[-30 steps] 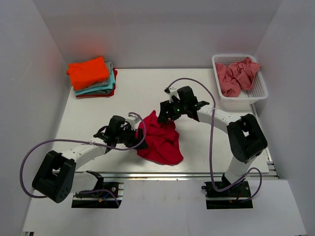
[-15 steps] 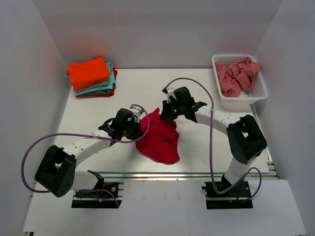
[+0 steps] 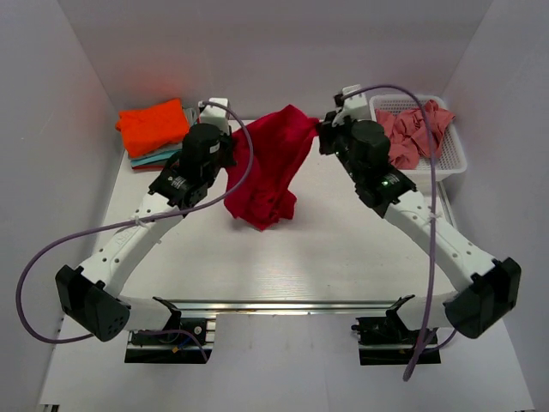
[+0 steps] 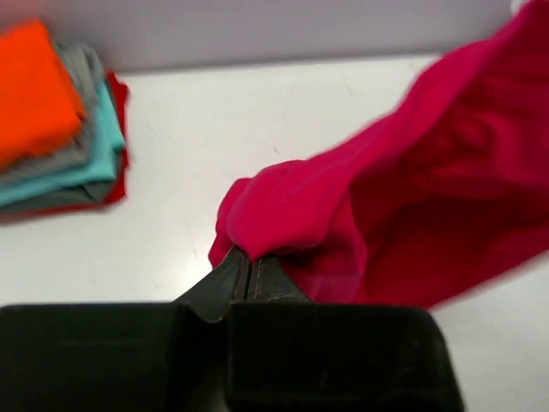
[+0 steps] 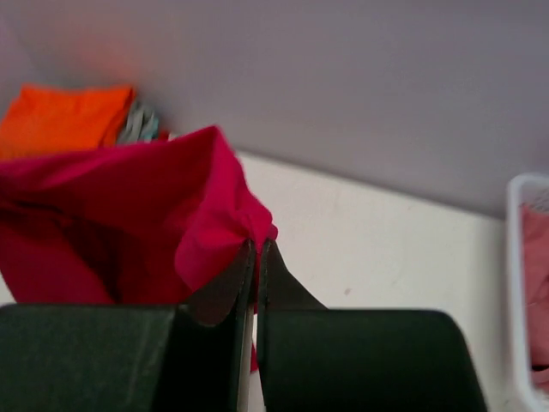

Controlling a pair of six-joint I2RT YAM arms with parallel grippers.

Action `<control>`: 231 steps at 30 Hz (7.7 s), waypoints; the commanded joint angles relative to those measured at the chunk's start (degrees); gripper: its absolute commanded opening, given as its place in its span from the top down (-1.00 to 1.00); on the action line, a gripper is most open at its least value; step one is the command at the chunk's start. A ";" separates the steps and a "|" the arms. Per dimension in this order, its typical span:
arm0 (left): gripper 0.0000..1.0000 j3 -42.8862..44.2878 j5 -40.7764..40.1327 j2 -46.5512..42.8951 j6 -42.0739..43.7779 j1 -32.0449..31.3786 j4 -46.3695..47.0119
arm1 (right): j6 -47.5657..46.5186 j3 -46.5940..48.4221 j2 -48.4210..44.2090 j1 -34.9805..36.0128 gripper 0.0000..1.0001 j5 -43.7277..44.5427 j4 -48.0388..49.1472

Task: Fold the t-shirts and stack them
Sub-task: Flatten out the tshirt

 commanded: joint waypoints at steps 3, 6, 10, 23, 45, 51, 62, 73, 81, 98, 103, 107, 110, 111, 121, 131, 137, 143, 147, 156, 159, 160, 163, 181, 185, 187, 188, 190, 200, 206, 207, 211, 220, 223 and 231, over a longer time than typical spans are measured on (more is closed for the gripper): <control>1.00 8.42 -6.75 -2.83 8.27 -0.18 2.81 | -9.69 6.52 -6.17 -0.04 1.00 11.44 5.49; 1.00 8.96 -7.90 -6.79 11.44 -0.18 7.29 | -13.38 8.19 -9.42 -0.13 1.00 11.62 7.26; 1.00 8.96 -1.15 -12.85 15.74 -0.18 11.08 | -16.29 12.23 -12.84 0.04 1.00 10.14 5.77; 1.00 15.46 32.60 -23.85 24.36 1.13 6.61 | -15.51 14.62 -28.84 -0.04 1.00 -5.42 -1.27; 0.86 22.33 8.91 33.33 16.39 4.92 11.54 | -4.26 -11.68 6.02 -8.65 1.00 32.28 21.85; -0.99 60.55 9.58 62.51 15.49 7.90 -9.63 | -1.88 6.38 31.31 -14.45 0.88 24.29 9.76; -0.99 26.82 5.29 37.52 8.65 8.43 0.90 | 0.22 13.29 31.27 -15.25 -0.81 13.65 -6.59; -0.99 -15.00 -1.39 8.86 -16.57 7.82 -6.99 | 15.95 -0.58 17.74 -15.25 -0.81 0.91 -14.62; -0.99 -29.80 15.55 5.08 -15.28 5.19 -3.60 | 21.41 -15.86 7.37 -14.98 -0.81 -5.95 -16.90; -0.82 -36.92 26.74 0.50 -15.80 -1.84 8.18 | 22.82 -33.37 -0.20 -14.46 -0.60 -19.49 -15.86; -0.72 -35.52 23.76 5.06 -16.85 -2.90 6.88 | 23.26 -33.64 1.82 -13.49 -0.55 -19.68 -16.38; -0.51 -36.22 22.43 7.52 -19.31 -3.52 6.87 | 24.40 -35.31 2.35 -12.70 -0.50 -18.18 -15.59; -0.27 -36.22 20.15 8.06 -20.36 -4.05 7.40 | 24.49 -35.14 3.84 -11.82 -0.40 -18.70 -15.32; -0.10 -36.22 18.92 8.58 -21.07 -4.05 7.40 | 24.14 -35.22 3.93 -11.47 -0.40 -19.14 -15.07; 0.88 -32.88 14.17 10.17 -22.74 -4.05 1.79 | 24.83 -36.10 5.78 -9.01 0.32 -26.70 -10.41; 1.00 -27.80 1.01 7.19 -22.74 -4.05 -8.22 | 26.07 -32.59 0.17 -8.66 1.00 -8.53 -9.88; 1.00 -17.70 -14.27 6.04 -23.62 -4.05 -18.16 | 24.23 -28.72 -10.56 -9.01 1.00 6.16 -5.49; 1.00 -7.84 -27.40 4.64 -27.40 -4.05 -23.01 | 20.11 -25.38 -18.82 -9.01 1.00 18.02 1.45; 1.00 -1.34 -36.96 2.79 -27.40 -4.05 -24.42 | 15.19 -21.08 -20.93 -9.01 1.00 19.44 5.15; 1.00 5.10 -49.73 -8.54 -9.25 -4.05 -2.01 | 2.43 -10.36 -25.59 -9.01 1.00 21.03 10.86; 1.00 0.80 -46.40 -15.46 6.23 -4.05 12.80 | 0.50 -5.87 -26.47 -8.92 1.00 18.92 8.59; 1.00 0.26 -45.26 -16.89 9.04 -4.05 19.28 | -0.20 -4.91 -26.65 -9.01 1.00 18.57 8.14; 1.00 1.39 -43.68 -19.36 15.91 -4.05 25.30 | -1.79 0.79 -27.53 -8.92 1.00 15.58 4.54; 1.00 27.48 -13.45 -23.67 23.75 -3.26 14.79 | 1.46 14.17 -40.96 -8.92 1.00 -7.27 -12.85; 1.00 34.08 -7.99 -21.66 23.75 -3.26 10.66 | 2.43 13.82 -42.47 -9.01 1.00 -8.59 -13.92; 1.00 36.38 -6.84 -19.81 23.14 -3.26 8.72 | 2.69 13.38 -42.65 -9.01 1.00 -7.63 -13.83; 1.00 36.38 -6.23 -19.80 23.14 -3.26 9.24 | 3.21 12.95 -42.56 -9.01 1.00 -7.11 -14.01; 1.00 34.54 -6.23 -19.28 23.14 -3.26 10.73 | 3.22 11.20 -42.30 -9.01 1.00 -4.13 -13.40; 1.00 15.20 -27.54 -5.77 31.55 -2.73 31.47 | 6.99 -11.36 -33.80 -9.10 1.00 20.64 1.92; 1.00 10.54 -32.60 16.91 27.63 2.09 33.07 | 12.18 -18.96 -13.87 -10.67 1.00 26.91 7.79; 1.00 11.23 -31.38 19.89 22.92 3.15 31.32 | 12.97 -18.44 -8.42 -11.11 1.00 26.04 8.31; 1.00 22.29 -27.50 36.85 14.53 8.34 22.36 | 15.95 -11.33 9.09 -16.21 1.00 23.58 6.39; -1.00 45.79 -15.21 60.88 8.64 15.54 12.13 | 11.58 17.41 38.28 -21.66 -0.46 9.97 -8.02; -1.00 46.92 -11.07 59.66 8.63 16.07 12.14 | 9.64 21.03 38.13 -21.49 -0.70 8.55 -9.43; -1.00 42.54 -4.21 52.19 6.27 15.46 2.68 | 7.17 11.89 28.46 -19.91 -0.81 -1.47 -8.20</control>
